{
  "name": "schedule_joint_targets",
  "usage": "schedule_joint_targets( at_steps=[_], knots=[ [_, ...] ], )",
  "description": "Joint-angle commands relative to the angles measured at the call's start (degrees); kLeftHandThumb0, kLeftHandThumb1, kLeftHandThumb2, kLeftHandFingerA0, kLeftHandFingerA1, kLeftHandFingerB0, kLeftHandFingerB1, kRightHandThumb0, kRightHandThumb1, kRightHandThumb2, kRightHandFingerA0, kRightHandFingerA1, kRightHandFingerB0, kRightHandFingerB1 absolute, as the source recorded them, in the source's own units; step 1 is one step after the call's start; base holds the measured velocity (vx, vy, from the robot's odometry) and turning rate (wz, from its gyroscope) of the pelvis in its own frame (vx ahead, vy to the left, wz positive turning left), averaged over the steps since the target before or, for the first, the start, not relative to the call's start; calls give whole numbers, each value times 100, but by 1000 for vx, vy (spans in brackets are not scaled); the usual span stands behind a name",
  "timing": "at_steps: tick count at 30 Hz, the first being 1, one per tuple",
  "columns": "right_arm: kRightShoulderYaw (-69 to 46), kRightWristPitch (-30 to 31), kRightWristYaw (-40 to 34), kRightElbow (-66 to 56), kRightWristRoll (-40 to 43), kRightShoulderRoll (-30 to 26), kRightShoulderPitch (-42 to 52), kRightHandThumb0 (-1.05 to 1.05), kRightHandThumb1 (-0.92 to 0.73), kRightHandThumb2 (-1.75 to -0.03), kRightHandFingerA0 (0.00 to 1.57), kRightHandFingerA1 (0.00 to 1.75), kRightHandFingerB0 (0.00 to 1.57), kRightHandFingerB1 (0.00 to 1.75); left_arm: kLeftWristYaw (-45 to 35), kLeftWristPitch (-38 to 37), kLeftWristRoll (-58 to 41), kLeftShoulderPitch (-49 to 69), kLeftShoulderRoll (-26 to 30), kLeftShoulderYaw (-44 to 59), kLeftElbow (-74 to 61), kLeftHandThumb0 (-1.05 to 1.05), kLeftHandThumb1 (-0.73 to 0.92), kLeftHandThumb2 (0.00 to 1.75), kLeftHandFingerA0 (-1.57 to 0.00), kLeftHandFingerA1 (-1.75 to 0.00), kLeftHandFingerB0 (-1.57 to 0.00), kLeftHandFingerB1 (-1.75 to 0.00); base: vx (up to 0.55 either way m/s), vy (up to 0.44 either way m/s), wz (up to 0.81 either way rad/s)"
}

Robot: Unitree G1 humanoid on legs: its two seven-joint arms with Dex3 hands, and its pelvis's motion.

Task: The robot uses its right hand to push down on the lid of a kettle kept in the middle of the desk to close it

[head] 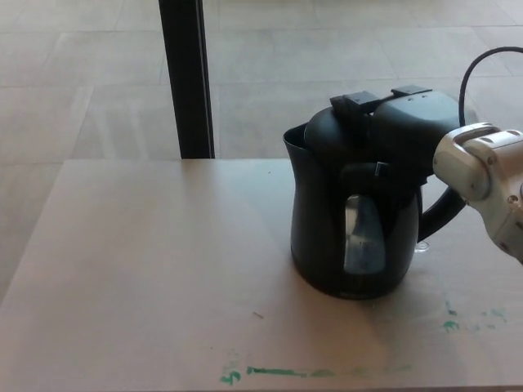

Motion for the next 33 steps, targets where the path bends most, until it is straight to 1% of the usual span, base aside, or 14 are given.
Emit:
schedule_joint_targets(
  at_steps=[1, 8, 9, 14, 15, 18, 19, 21, 22, 23, 24, 25, 26, 33],
  knots=[
    [507, 45, 829, 312, -277, 209, 689, -86, -80, -65, 15, 45, 21, 32, 42, 93, -26, -46, 171, 45, -19, -72, 68, 61, -49, -46, -33, -35, 0, 0, 0],
    [168, -62, 915, 372, -148, -84, 209, -84, -80, -65, 14, 42, 20, 30, -5, 6, 18, -3, 159, -16, -25, -71, 70, 61, -50, -49, -31, -35, 0, 0, 0],
    [132, -49, 943, 432, -135, -95, 140, -85, -81, -65, 14, 40, 19, 30, 46, 28, -8, -25, 143, 11, -8, -71, 54, 93, -46, -61, -24, -48, 0, 0, 0],
    [-86, -115, 981, 440, -52, -185, 25, -84, -79, -64, 16, 43, 20, 31, 31, 32, -25, 24, 135, 44, 22, -70, 55, 91, -44, -58, -26, -48, 0, 0, 0],
    [-110, -147, 1000, 442, -54, -201, 4, -86, -80, -65, 15, 44, 20, 32, 22, 47, -32, 30, 135, 48, 16, -70, 69, 60, -50, -49, -32, -35, 0, 0, 0],
    [-184, -257, 1058, 439, -67, -294, -80, -89, -81, -65, 15, 44, 20, 32, 18, 44, -41, 44, 111, 55, 18, -74, 56, 92, -46, -60, -27, -48, 0, 0, 0],
    [-241, -348, 1094, 499, -36, -342, -155, -90, -82, -65, 14, 40, 20, 32, -8, -13, 5, 76, 114, 7, -31, -71, 70, 61, -50, -52, -32, -36, 0, 0, 0],
    [-297, -474, 1049, 533, -9, -357, -159, -91, -83, -64, 16, 41, 21, 32, -9, -19, 10, 95, 113, 0, -23, -71, 70, 61, -51, -51, -32, -35, 0, 0, 0],
    [-431, -535, 1138, 548, 132, -386, -198, -91, -83, -67, 14, 40, 15, 31, 33, -54, 57, 124, 108, -46, -76, -73, 57, 94, -45, -59, -25, -48, 0, 0, 0],
    [-584, -444, 1380, 573, 340, -363, -237, -85, -61, -107, 1, 38, 2, 32, 32, -61, 75, 143, 105, -69, -99, -72, 57, 95, -43, -58, -22, -47, 0, 0, 0],
    [-606, -458, 1393, 580, 326, -356, -235, -85, -61, -107, 1, 38, 2, 32, 33, -60, 71, 145, 105, -73, -103, -72, 57, 95, -43, -58, -22, -47, 0, 0, 0],
    [-715, -234, 1713, 640, 450, -330, -352, -104, -67, -108, 0, 1, 0, 10, -17, -67, 29, 132, 100, -40, -59, -71, 72, 61, -48, -47, -31, -35, 0, 0, 0],
    [-756, -223, 1746, 606, 452, -350, -368, -105, -89, -67, 0, 0, 0, 0, -11, -64, 24, 130, 99, -38, -46, -70, 72, 62, -46, -46, -29, -34, 0, 0, 0],
    [-1106, -268, 2004, 477, 539, -507, -628, -105, -92, -72, 0, 0, 0, 0, 54, 2, -44, 110, 72, 41, 42, -69, 70, 61, -48, -49, -31, -35, 0, 0, 0]
  ],
)
